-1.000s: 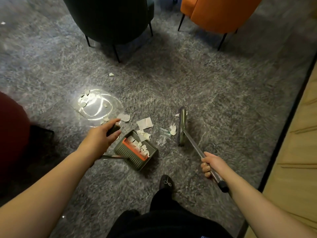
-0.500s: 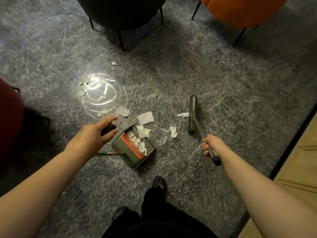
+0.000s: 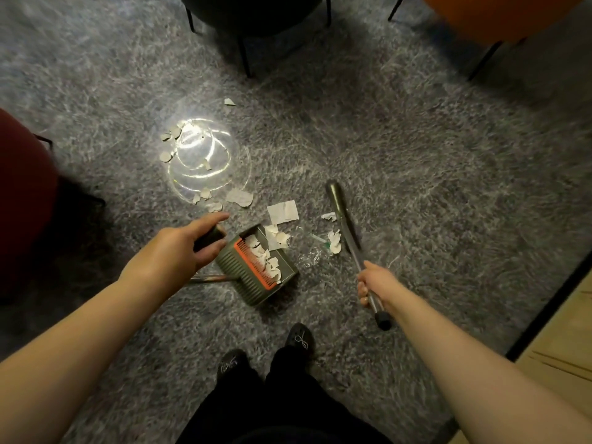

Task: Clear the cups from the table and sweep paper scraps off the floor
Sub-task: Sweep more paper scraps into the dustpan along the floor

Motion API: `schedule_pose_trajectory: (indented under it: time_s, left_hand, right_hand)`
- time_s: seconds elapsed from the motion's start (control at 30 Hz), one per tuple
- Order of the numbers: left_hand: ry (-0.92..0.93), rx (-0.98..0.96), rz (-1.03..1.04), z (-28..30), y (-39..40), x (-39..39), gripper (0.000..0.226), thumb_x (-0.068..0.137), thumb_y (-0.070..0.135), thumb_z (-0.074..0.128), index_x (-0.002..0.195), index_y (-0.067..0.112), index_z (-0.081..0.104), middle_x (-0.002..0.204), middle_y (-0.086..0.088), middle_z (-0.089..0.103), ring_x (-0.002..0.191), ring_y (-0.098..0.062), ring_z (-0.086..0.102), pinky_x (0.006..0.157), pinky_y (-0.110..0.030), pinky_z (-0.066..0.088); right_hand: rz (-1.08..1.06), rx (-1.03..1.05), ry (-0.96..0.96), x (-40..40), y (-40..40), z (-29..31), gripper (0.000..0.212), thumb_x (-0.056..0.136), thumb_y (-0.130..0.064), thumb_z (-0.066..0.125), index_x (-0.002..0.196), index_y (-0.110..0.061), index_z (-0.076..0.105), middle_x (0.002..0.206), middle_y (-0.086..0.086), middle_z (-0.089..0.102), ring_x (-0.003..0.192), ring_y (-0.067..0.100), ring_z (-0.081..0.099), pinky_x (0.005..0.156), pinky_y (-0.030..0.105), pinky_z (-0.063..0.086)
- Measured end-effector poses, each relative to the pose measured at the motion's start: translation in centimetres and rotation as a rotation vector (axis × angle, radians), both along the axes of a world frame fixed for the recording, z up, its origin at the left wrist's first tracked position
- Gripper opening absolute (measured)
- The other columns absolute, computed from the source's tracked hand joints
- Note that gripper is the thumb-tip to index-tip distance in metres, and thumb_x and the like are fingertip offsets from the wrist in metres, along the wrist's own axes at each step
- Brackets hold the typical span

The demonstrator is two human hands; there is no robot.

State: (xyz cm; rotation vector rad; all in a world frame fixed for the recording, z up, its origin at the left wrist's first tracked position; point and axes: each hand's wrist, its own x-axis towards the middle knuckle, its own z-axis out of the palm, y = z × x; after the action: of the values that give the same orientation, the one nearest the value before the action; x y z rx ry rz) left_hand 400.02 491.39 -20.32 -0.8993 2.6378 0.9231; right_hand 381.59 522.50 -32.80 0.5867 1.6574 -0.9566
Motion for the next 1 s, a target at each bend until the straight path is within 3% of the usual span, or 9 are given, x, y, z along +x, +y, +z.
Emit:
schedule_pose_trajectory:
  time_s: [0.17, 0.37, 0.5, 0.7, 1.0]
  left_hand:
    - [-0.009, 0.017, 0.005, -0.2, -0.8, 0.4, 0.052, 0.088, 0.043, 0.066, 0.133, 0.057, 0.044, 0.104, 0.004, 0.071, 0.094, -0.017, 0.067, 0.082, -0.034, 0.053]
    - [0.026, 0.034, 0.005, -0.3, -1.4, 1.2, 0.051, 0.088, 0.042, 0.066, 0.131, 0.057, 0.044, 0.089, 0.01, 0.062, 0.084, -0.016, 0.064, 0.075, -0.031, 0.05]
    - [0.036, 0.078, -0.011, -0.2, -1.9, 2.3, 0.05, 0.089, 0.041, 0.066, 0.131, 0.057, 0.043, 0.096, 0.005, 0.067, 0.091, -0.018, 0.067, 0.08, -0.034, 0.052]
    - [-0.014, 0.095, -0.043, 0.7, -4.3, 3.9, 0.054, 0.09, 0.045, 0.063, 0.133, 0.064, 0.037, 0.108, 0.007, 0.069, 0.096, -0.015, 0.066, 0.082, -0.036, 0.054]
    - [-0.038, 0.047, -0.042, 1.6, -7.6, 5.0, 0.053, 0.088, 0.049, 0.063, 0.13, 0.067, 0.036, 0.11, 0.008, 0.069, 0.098, -0.014, 0.066, 0.086, -0.035, 0.053]
  right_hand:
    - [0.002, -0.059, -0.068, 5.6, -0.8, 1.4, 0.066, 0.096, -0.001, 0.037, 0.152, -0.026, 0.015, 0.046, -0.001, 0.043, 0.034, 0.01, 0.039, 0.036, 0.021, 0.036]
    - [-0.067, -0.114, -0.162, 9.0, -3.9, 3.4, 0.065, 0.097, 0.002, 0.035, 0.153, -0.025, 0.014, 0.051, 0.004, 0.037, 0.03, 0.009, 0.033, 0.034, 0.016, 0.031]
    - [-0.105, -0.128, -0.149, 9.7, -4.9, 5.2, 0.064, 0.097, 0.002, 0.036, 0.153, -0.023, 0.017, 0.055, 0.005, 0.035, 0.029, 0.008, 0.032, 0.034, 0.013, 0.029]
    - [-0.18, -0.155, -0.112, 8.4, -3.8, 7.4, 0.062, 0.098, 0.001, 0.035, 0.152, -0.026, 0.018, 0.045, 0.002, 0.038, 0.029, 0.009, 0.032, 0.032, 0.016, 0.029]
    - [-0.011, -0.061, 0.002, 3.0, -7.9, 4.3, 0.063, 0.097, 0.001, 0.032, 0.152, -0.025, 0.017, 0.052, 0.003, 0.037, 0.029, 0.008, 0.033, 0.034, 0.015, 0.028]
